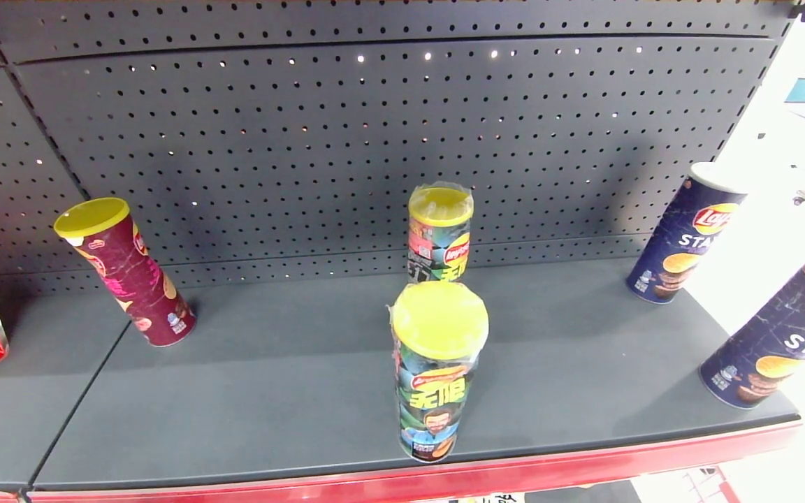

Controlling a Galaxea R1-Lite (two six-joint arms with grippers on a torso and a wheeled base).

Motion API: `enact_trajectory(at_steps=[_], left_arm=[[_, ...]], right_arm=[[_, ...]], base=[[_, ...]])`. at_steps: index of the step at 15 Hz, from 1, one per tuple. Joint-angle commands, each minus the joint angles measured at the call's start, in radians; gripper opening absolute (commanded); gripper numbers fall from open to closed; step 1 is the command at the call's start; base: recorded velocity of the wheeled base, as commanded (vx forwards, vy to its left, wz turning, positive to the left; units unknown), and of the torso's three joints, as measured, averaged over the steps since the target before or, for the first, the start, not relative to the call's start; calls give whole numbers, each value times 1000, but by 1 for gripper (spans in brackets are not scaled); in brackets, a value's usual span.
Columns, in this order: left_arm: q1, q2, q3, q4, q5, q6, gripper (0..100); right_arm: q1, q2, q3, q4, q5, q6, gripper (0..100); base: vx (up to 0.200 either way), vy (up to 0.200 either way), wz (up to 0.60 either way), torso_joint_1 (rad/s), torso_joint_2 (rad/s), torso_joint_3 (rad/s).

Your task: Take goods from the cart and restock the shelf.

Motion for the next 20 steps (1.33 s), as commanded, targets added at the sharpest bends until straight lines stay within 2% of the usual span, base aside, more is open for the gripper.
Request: enact_trajectory(at_steps=[1, 2, 3, 4, 5, 6, 7, 8, 12, 14, 19, 20], left_arm=[[75, -197, 6, 29, 54, -18, 100], [110, -217, 29, 27, 105, -31, 100], [139, -245, 67, 4, 122, -30, 100], [141, -281, 98, -28, 117, -24, 100], [128, -321, 116, -62, 114, 2, 100], [116, -335, 113, -65, 110, 11, 100], [49, -352, 99, -71, 93, 16, 100], [12, -344, 84, -72, 100, 41, 100], [7, -332, 72, -75, 116, 134, 100], [7, -330, 72, -80, 117, 145, 100], [7, -332, 72, -85, 116, 145, 100], [7, -337, 72, -88, 117, 145, 100]], right_arm=[[-7, -3, 30, -14, 14, 0, 100], [-9, -9, 36, -13, 12, 0, 100], [-6, -12, 39, -13, 15, 3, 100], [-1, -13, 39, -13, 23, 4, 100], [0, -15, 39, -13, 60, 4, 100], [2, -21, 39, -13, 77, 6, 100], [2, -30, 55, -11, 87, 6, 100], [2, -38, 71, -13, 89, 7, 100], [3, -58, 81, -13, 90, 7, 100], [3, -61, 81, -13, 90, 7, 100], [3, -61, 97, -13, 90, 7, 100], [3, -61, 101, -13, 90, 7, 100]], base=[[0, 0, 0, 0, 0, 0], [0, 0, 0, 0, 0, 0], [0, 0, 0, 0, 0, 0], [0, 0, 0, 0, 0, 0], [0, 0, 0, 0, 0, 0], [0, 0, 0, 0, 0, 0], [0, 0, 0, 0, 0, 0], [0, 0, 0, 0, 0, 0], [0, 0, 0, 0, 0, 0], [0, 0, 0, 0, 0, 0], [0, 0, 0, 0, 0, 0], [-200, 0, 0, 2, 2, 2]])
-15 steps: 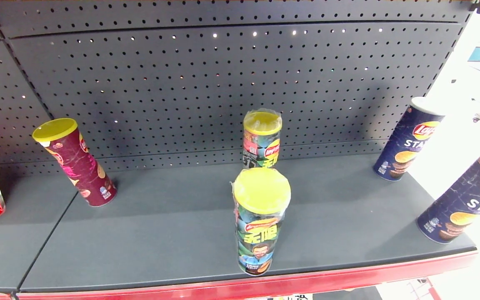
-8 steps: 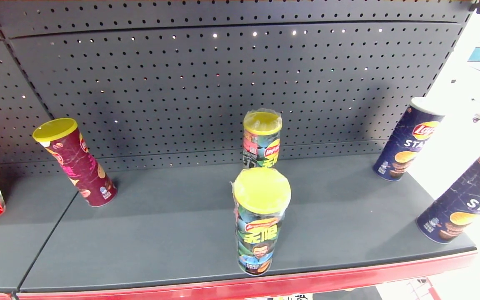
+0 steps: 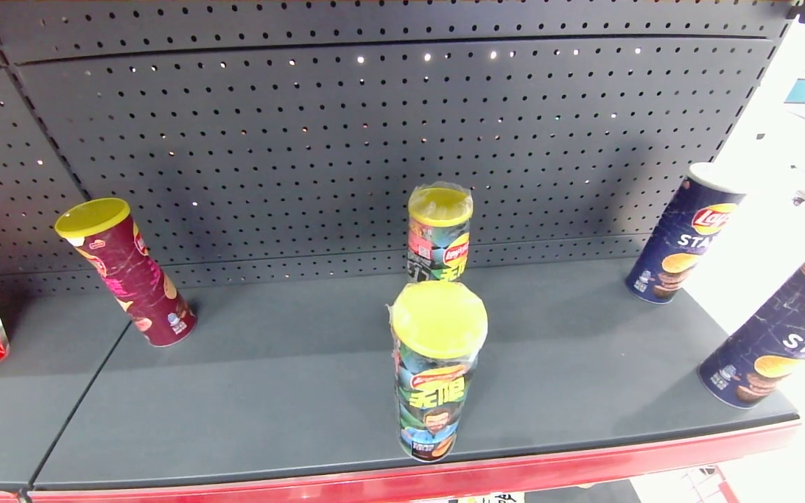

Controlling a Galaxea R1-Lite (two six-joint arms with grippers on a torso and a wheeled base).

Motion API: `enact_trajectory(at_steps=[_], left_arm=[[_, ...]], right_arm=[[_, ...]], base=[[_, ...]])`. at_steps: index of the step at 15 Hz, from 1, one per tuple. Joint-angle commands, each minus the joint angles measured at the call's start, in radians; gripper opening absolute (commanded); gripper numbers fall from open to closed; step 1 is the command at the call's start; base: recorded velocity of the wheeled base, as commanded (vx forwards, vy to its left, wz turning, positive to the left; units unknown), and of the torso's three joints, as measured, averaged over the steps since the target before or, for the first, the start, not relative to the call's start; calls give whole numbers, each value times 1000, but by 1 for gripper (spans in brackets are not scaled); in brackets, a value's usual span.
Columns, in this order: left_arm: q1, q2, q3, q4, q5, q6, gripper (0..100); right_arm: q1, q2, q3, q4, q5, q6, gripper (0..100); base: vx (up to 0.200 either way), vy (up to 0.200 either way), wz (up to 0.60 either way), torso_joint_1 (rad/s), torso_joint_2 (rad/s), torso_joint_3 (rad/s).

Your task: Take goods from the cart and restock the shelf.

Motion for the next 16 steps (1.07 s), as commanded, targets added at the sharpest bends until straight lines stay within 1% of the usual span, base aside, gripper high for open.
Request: enact_trajectory(at_steps=[1, 6, 8, 12, 13, 15, 16], left_arm=[[0, 1, 0, -1, 1, 0, 100], [-1, -2, 1, -1, -2, 7, 100], [-1, -5, 3, -1, -2, 17, 100], [-1, -5, 8, -1, 0, 67, 100], [-1, -5, 9, -1, -2, 73, 100], [-1, -21, 12, -1, -5, 75, 100], [-3, -25, 12, -1, -6, 75, 100]], right_arm=[[0, -1, 4, 0, 0, 0, 100], [0, -16, 7, 2, -3, 0, 100], [-2, -18, 9, 2, -3, 0, 100], [-2, -20, 13, 2, -2, 0, 100], [-2, -20, 12, 0, -3, 0, 100], [-2, -20, 13, 2, 0, -3, 100], [0, -20, 13, 2, 0, -3, 100]], base=[[-200, 0, 0, 7, 7, 2], [-200, 0, 0, -3, 1, 4], [0, 0, 0, 0, 0, 0], [0, 0, 0, 0, 0, 0], [0, 0, 0, 0, 0, 0], [0, 0, 0, 0, 0, 0], [0, -200, 0, 2, 7, -2]])
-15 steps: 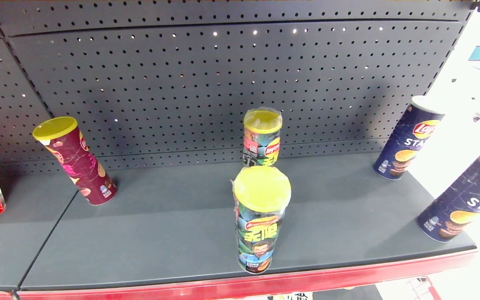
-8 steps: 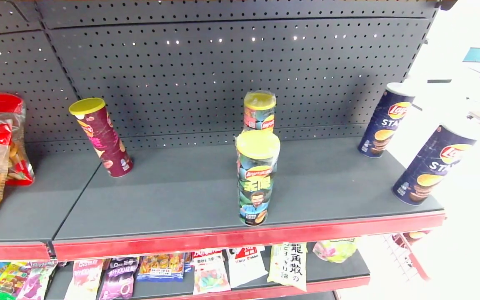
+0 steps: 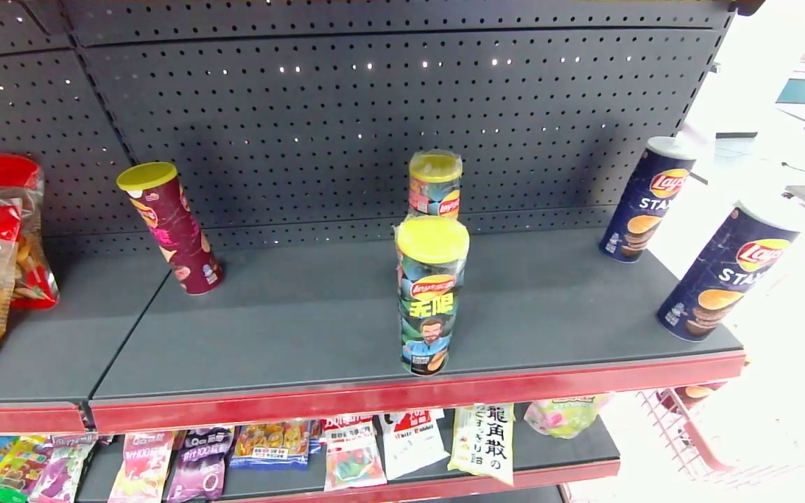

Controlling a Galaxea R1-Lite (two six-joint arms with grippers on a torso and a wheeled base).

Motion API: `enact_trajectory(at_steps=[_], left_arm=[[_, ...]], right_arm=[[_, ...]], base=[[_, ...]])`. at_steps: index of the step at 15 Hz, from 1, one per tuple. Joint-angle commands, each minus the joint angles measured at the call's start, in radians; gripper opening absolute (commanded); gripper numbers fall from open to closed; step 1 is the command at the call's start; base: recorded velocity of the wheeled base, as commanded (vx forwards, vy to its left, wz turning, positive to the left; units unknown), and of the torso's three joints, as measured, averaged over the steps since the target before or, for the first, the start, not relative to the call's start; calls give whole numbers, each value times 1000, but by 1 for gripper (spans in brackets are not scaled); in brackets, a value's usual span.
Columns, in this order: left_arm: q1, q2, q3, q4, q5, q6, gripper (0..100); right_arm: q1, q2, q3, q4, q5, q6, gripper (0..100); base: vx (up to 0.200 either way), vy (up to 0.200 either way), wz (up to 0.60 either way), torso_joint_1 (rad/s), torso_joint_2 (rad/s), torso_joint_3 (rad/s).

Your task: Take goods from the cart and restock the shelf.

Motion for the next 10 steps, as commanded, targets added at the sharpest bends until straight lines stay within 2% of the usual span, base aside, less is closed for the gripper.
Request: enact_trajectory(at_steps=[1, 10], left_arm=[[-2, -5, 2, 0, -1, 0, 100], [-2, -4, 2, 0, -1, 0, 100]], right_arm=[[1, 0, 0, 2, 0, -2, 100], [3, 6, 3, 5, 2, -5, 100]], base=[[0, -200, 0, 2, 7, 7], [0, -200, 0, 3, 2, 0]])
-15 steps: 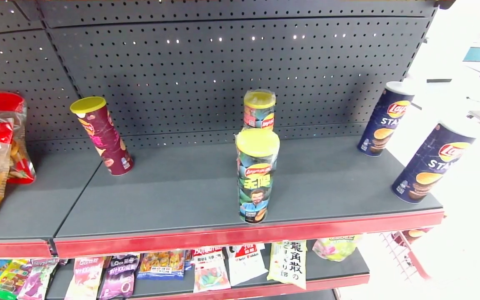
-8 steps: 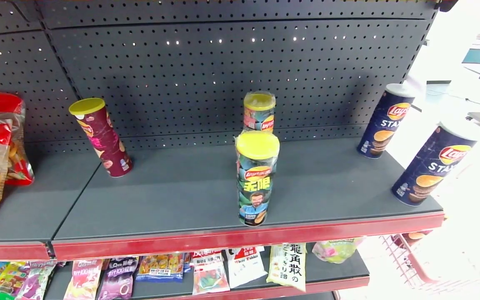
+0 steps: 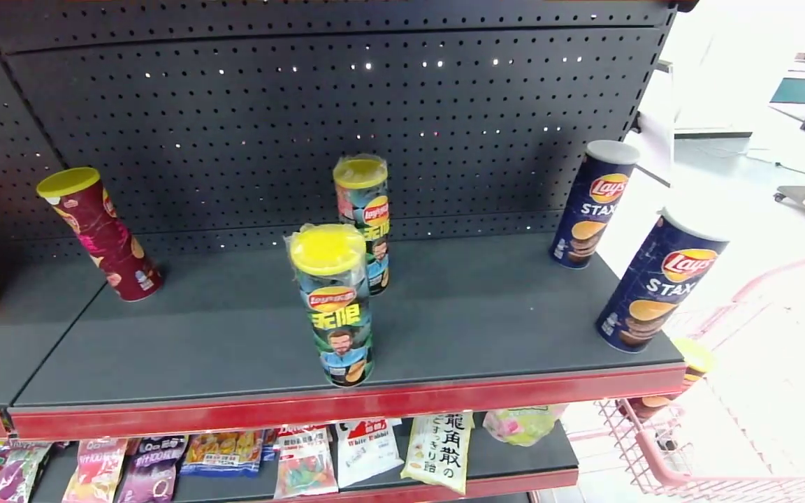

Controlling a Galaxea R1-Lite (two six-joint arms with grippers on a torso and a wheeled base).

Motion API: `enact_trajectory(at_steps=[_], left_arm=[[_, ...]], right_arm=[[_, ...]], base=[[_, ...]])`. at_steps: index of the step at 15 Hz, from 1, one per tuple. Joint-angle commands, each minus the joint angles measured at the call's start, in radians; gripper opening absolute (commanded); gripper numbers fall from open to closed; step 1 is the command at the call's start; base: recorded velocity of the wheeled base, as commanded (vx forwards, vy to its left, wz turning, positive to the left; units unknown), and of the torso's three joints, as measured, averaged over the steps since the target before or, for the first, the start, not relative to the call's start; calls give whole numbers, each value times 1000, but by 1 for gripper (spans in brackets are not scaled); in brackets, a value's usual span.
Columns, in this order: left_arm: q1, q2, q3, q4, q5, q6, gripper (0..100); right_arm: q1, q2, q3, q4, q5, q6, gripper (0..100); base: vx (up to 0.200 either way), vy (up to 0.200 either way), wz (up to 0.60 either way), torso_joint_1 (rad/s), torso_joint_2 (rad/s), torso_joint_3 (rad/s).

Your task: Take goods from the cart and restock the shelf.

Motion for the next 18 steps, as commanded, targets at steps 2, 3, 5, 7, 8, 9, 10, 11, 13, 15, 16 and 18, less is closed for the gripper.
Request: enact_trajectory(at_steps=[2, 3, 5, 7, 8, 9, 10, 11, 13, 15, 16, 18], left_arm=[[0, 3, 0, 0, 1, 0, 100], [0, 3, 0, 0, 1, 0, 100], [0, 3, 0, 0, 1, 0, 100], [0, 3, 0, 0, 1, 0, 100], [0, 2, 0, 0, 1, 0, 100], [0, 2, 0, 0, 1, 0, 100], [0, 2, 0, 0, 1, 0, 100], [0, 0, 0, 0, 1, 0, 100], [0, -3, 0, 0, 1, 0, 100], [0, -8, 0, 0, 1, 0, 100], [0, -11, -2, 0, 1, 1, 100], [0, -18, -2, 0, 1, 1, 100]], right_arm=[[0, 0, 6, 0, 0, -1, 100], [0, 0, 6, 0, 0, -1, 100], [0, 0, 6, 0, -1, -1, 100], [0, 0, 4, -2, -1, -1, 100], [-2, -2, 4, -2, -1, -1, 100], [0, -2, 4, -2, -1, -1, 100], [0, -2, 4, -3, -1, -1, 100], [0, -2, 3, -3, -1, -1, 100], [-2, -2, 1, -5, -1, -2, 100], [-2, -3, -1, -5, -3, -2, 100], [-2, -3, -2, -5, -3, -2, 100], [0, -5, -2, -5, -3, -7, 100]], base=[[0, -200, 0, 0, 5, 2], [0, -200, 0, 2, 2, 7], [0, -200, 0, 2, 5, -2], [0, -200, 0, 2, 2, 7], [0, -200, 0, 7, 7, 17], [0, -200, 0, 2, 2, 2], [0, -200, 0, 2, 7, 7], [0, -200, 0, 7, 7, -2], [0, -200, 0, 0, -2, 2], [0, -200, 0, 2, 0, 2], [0, 0, 0, 0, 0, 0], [0, 0, 0, 0, 0, 0]])
